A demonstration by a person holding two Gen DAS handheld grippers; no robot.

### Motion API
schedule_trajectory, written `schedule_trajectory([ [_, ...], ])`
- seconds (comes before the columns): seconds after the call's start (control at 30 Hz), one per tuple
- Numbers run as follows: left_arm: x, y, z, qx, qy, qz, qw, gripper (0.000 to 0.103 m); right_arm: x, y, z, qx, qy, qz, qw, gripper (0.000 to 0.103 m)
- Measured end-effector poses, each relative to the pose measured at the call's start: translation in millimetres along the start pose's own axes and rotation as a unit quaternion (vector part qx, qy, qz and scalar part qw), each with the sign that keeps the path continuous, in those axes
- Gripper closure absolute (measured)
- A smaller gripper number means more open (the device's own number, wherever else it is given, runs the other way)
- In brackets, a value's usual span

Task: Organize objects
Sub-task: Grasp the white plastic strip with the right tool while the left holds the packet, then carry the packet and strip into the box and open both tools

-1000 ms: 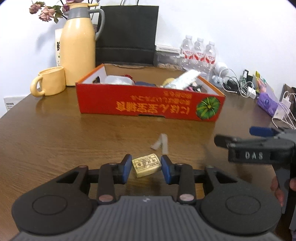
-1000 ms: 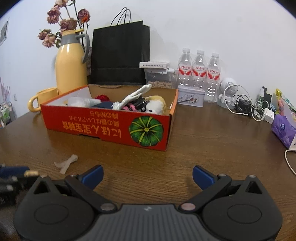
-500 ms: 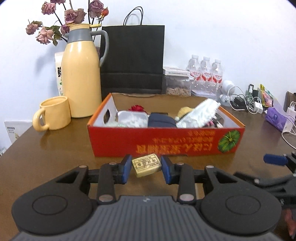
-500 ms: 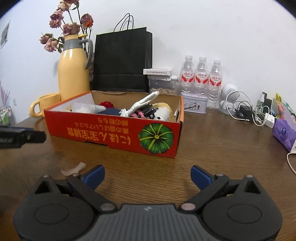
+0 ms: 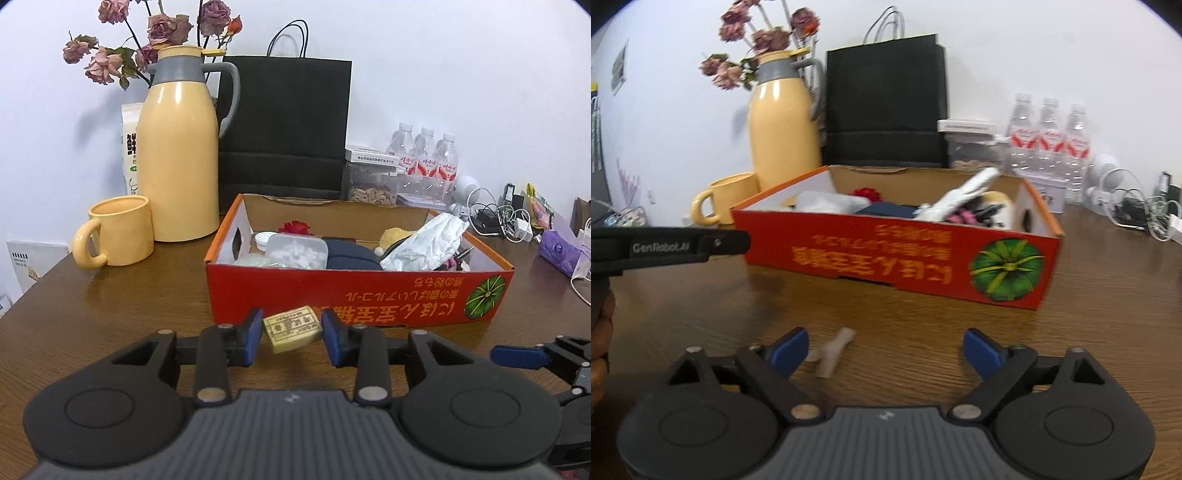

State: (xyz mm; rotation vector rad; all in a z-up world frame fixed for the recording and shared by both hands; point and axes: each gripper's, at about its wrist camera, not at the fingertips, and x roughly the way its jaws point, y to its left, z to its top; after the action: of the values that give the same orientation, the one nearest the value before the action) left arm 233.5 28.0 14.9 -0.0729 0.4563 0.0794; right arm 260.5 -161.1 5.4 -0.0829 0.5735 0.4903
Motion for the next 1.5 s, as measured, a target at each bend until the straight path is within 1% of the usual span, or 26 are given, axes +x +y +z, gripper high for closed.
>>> schedule_trajectory([
  [0.07, 0, 2, -1, 0.0, 0.001, 0.0, 1.0, 0.067, 3, 5, 1, -0.001, 0.006, 0.005, 1.0, 0.029],
  [0.13, -1, 4, -1, 0.0, 0.001, -0.001, 1.0, 0.067, 7, 8, 2, -0.001, 0.012, 0.008, 1.0, 0.034],
  [0.27, -3, 4, -2, 0.001, -0.002, -0.005, 1.0, 0.067, 16, 13, 5, 0.002, 0.026, 0.009, 1.0, 0.051],
  [0.33, -4, 3, -2, 0.002, -0.004, -0.006, 1.0, 0.067, 22, 14, 7, 0.003, 0.035, 0.008, 0.999, 0.057],
  [0.4, -5, 3, -3, 0.003, -0.003, -0.006, 1.0, 0.067, 24, 16, 8, 0.003, 0.035, 0.008, 0.999, 0.06],
  [0.43, -4, 2, -3, 0.004, -0.003, -0.006, 1.0, 0.067, 24, 17, 8, 0.001, 0.035, 0.007, 0.999, 0.063],
  [0.47, -4, 2, -4, 0.004, -0.002, -0.006, 1.0, 0.067, 24, 19, 8, -0.003, 0.035, 0.01, 0.999, 0.073],
  [0.53, -4, 3, -5, 0.004, 0.0, -0.005, 1.0, 0.067, 23, 22, 7, -0.008, 0.034, 0.024, 0.999, 0.087],
  [0.6, -3, 3, -5, 0.003, 0.001, -0.004, 1.0, 0.067, 21, 25, 6, -0.015, 0.032, 0.023, 0.999, 0.091],
  [0.67, -3, 3, -5, 0.003, 0.001, -0.003, 1.0, 0.067, 20, 25, 7, -0.015, 0.028, 0.024, 0.999, 0.1],
  [0.77, -3, 4, -5, 0.003, 0.001, -0.003, 1.0, 0.067, 19, 24, 7, -0.011, 0.023, 0.025, 0.999, 0.101],
  [0.93, -3, 4, -6, 0.002, -0.001, -0.002, 1.0, 0.067, 11, 25, 7, -0.018, 0.0, 0.029, 0.999, 0.101],
  [1.17, -6, 7, -7, -0.004, -0.007, 0.002, 1.0, 0.067, -8, 19, 10, -0.006, -0.061, 0.032, 0.998, 0.101],
  [1.23, -7, 8, -7, -0.005, -0.006, 0.003, 1.0, 0.067, -12, 15, 12, 0.0, -0.072, 0.033, 0.997, 0.101],
  [1.5, -11, 8, -4, -0.012, -0.014, -0.002, 0.9998, 0.067, -23, 12, 17, 0.004, -0.098, 0.036, 0.994, 0.101],
])
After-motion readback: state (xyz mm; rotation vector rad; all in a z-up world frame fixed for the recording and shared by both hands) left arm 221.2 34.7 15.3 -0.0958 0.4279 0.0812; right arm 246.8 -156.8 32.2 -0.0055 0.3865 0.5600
